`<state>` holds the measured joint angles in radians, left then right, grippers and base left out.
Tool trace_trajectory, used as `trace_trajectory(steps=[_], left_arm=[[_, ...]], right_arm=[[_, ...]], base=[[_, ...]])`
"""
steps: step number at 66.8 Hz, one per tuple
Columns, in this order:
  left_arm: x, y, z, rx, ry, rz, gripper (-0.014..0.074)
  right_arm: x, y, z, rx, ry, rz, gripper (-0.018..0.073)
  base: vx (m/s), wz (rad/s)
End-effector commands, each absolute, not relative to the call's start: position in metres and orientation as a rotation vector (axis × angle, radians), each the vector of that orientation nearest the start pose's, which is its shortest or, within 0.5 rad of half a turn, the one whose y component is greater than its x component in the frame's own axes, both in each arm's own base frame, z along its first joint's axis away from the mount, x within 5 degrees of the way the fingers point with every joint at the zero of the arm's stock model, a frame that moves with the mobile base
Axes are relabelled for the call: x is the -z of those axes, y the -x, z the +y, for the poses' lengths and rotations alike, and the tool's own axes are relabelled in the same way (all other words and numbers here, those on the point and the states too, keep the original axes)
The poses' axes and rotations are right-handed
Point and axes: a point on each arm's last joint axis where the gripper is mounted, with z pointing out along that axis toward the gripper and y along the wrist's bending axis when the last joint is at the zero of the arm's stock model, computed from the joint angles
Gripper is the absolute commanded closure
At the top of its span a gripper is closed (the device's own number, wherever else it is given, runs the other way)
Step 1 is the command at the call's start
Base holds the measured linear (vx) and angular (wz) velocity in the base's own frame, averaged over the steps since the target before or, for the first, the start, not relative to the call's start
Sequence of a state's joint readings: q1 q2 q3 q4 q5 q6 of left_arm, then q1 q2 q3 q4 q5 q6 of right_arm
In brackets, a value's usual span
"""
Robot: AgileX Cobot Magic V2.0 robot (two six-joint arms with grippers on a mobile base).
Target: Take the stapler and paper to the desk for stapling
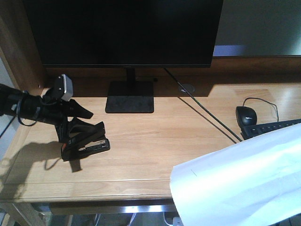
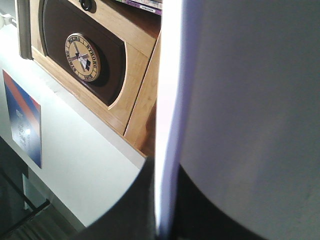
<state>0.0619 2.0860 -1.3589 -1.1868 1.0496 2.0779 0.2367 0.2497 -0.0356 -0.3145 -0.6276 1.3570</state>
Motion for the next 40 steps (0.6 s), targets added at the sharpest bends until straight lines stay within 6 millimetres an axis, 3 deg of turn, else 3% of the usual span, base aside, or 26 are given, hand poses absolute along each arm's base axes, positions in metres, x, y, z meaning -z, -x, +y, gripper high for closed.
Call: trace_trajectory(steps=[1, 20, 40], left_arm=[[-0.212, -0.404, -0.051, 0.636, -1.393, 1.683, 0.0310], [-0.194, -0.402, -0.056, 0.657, -1.434, 1.807, 0.0607], [-0.193, -0.406, -0.058, 0.604, -1.433, 1.809, 0.0605]], right_arm=[[-0.274, -0.058, 0.032, -1.311, -0.282, 1.077, 0.0561], [-0.274, -0.058, 0.032, -1.311, -0.282, 1.077, 0.0561], [-0.274, -0.058, 0.032, -1.311, -0.282, 1.077, 0.0561]], base=[[0.00, 0.00], [0.00, 0.00], [0.00, 0.00]])
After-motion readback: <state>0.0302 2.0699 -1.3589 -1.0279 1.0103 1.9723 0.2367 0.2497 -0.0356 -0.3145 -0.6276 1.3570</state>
